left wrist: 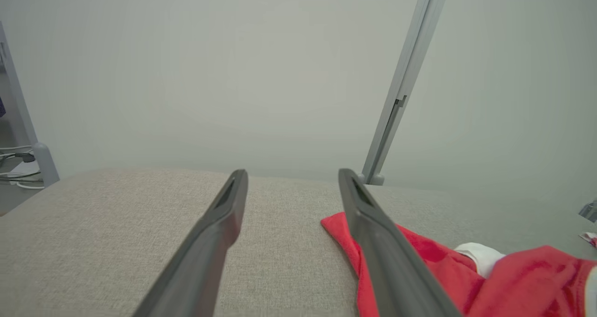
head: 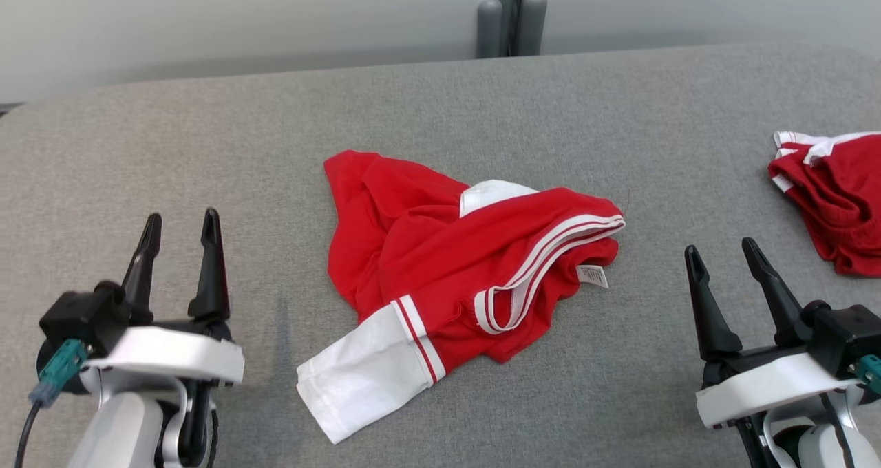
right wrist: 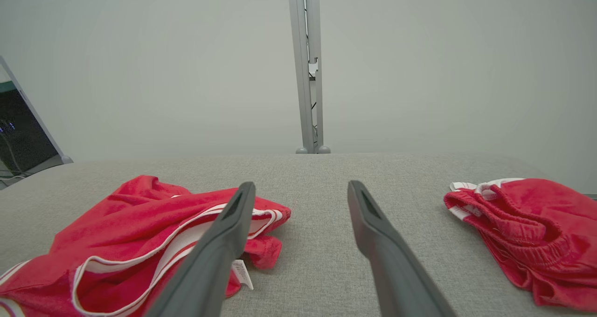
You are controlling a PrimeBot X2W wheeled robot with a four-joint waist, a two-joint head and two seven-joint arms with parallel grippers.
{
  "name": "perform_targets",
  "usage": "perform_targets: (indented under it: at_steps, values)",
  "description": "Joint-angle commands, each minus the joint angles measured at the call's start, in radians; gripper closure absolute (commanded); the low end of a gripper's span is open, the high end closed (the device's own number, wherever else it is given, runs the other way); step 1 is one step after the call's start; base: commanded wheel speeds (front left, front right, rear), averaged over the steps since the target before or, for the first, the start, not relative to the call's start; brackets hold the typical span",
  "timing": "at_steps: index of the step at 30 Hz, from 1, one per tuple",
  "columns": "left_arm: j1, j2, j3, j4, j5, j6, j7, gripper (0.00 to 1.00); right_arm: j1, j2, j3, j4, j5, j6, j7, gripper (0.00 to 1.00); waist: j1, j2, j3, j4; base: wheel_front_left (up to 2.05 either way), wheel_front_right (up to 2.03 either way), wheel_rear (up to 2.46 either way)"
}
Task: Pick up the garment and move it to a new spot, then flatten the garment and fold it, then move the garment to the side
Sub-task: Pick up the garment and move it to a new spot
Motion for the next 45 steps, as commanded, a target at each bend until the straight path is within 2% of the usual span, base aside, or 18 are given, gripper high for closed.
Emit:
perform_targets:
  at_steps: [1, 5, 7, 23, 45]
  values:
    - [0.018, 0.011, 0.010, -0.010, 0.005, -0.011, -0.003, 0.00, 0.013, -0.008, -0.003, 0.004, 0.002, 0.000, 0.004, 0.00, 0.0000, 0.0000, -0.022, 0.011, 0.00, 0.00, 0.00]
    - [0.088, 0.017, 0.023, -0.036, 0.028, -0.049, -0.004, 0.00, 0.037, -0.011, -0.008, 0.007, 0.005, 0.000, 0.011, 0.00, 0.0000, 0.0000, -0.058, 0.018, 0.00, 0.00, 0.00]
    - [0.121, 0.016, 0.027, -0.050, 0.043, -0.053, -0.004, 0.00, 0.051, -0.011, -0.011, 0.006, 0.005, 0.000, 0.016, 0.00, 0.0000, 0.0000, -0.075, 0.021, 0.00, 0.00, 0.00]
    - [0.279, 0.025, -0.017, -0.105, 0.078, -0.013, 0.040, 0.00, 0.157, 0.000, -0.032, -0.026, -0.012, 0.000, 0.046, 0.00, 0.0000, 0.0000, -0.161, 0.009, 0.00, 0.00, 0.00]
    - [0.300, 0.034, -0.026, -0.129, 0.060, 0.011, 0.065, 0.00, 0.196, 0.011, -0.045, -0.067, -0.016, 0.000, 0.067, 0.00, 0.0000, 0.0000, -0.172, 0.004, 0.00, 0.00, 0.00]
